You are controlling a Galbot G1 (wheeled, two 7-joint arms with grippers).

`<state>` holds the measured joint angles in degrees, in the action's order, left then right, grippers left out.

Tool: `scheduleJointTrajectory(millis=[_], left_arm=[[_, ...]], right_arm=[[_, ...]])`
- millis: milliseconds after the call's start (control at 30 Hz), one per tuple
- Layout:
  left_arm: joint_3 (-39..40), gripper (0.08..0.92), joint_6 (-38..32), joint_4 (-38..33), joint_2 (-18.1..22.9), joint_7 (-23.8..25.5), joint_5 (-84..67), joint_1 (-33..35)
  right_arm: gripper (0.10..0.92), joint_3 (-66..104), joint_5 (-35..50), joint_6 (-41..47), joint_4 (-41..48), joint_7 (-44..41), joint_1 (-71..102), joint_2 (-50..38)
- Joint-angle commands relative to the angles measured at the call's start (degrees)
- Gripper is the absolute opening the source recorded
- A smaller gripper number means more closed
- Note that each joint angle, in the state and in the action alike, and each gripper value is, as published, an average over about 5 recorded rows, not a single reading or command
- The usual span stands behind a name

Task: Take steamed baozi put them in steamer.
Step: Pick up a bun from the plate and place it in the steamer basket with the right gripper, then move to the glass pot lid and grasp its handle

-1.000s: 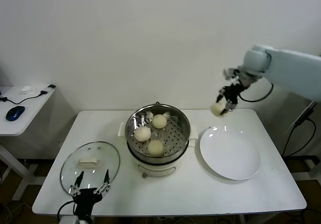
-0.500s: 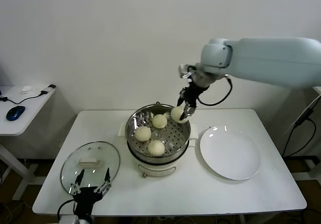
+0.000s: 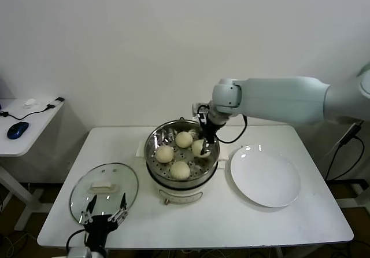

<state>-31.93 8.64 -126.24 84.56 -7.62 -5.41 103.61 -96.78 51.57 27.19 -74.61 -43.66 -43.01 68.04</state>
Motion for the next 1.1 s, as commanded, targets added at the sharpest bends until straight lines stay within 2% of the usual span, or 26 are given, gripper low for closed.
scheduleJointTrajectory(millis=[33, 167, 367, 467, 600, 867, 1033, 1100], left_arm=[[-0.11, 0.823, 0.11, 0.35, 0.02, 0.03, -0.2, -0.19], [-0.1, 0.823, 0.26, 0.09, 0.08, 0.02, -0.19, -0.16], [-0.26, 0.823, 0.62, -0.7, 0.05, 0.24, -0.19, -0.06], [-0.38, 0.823, 0.63, -1.16, 0.06, 0.8, 0.02, 0.03], [-0.42, 0.823, 0.61, -1.24, 0.19, 1.02, 0.1, -0.25], [-0.15, 0.823, 0.34, -0.82, -0.06, 0.92, -1.25, -1.5], [-0.45, 0.823, 0.62, -0.44, -1.07, 0.55, -0.65, -2.11], [-0.6, 0.823, 0.54, -0.06, -1.44, 0.45, 0.19, -2.51]], right_arm=[[0.628, 2.37, -2.48, 1.36, 2.06, 2.48, 6.15, 0.83], [0.64, 4.36, -2.28, -0.44, 2.3, 1.6, 5.37, 0.15], [0.78, 5.59, 1.62, -6.91, 2.49, -5.96, -1.53, -3.1], [0.816, 7.92, 4.43, -9.08, 2.7, -7.39, -4.32, -7.45], [0.822, 20.89, 5.13, -9.96, 3.17, 3.1, 1.05, -15.95], [0.823, 61.74, -8.1, -13.75, -2.22, 23.38, 30.7, -34.08], [0.823, 81.32, -4.01, -12.96, -7.54, 38.66, 54.51, -41.07], [0.823, 94.27, -4.16, -13.0, -9.17, 41.88, 67.43, -41.34]])
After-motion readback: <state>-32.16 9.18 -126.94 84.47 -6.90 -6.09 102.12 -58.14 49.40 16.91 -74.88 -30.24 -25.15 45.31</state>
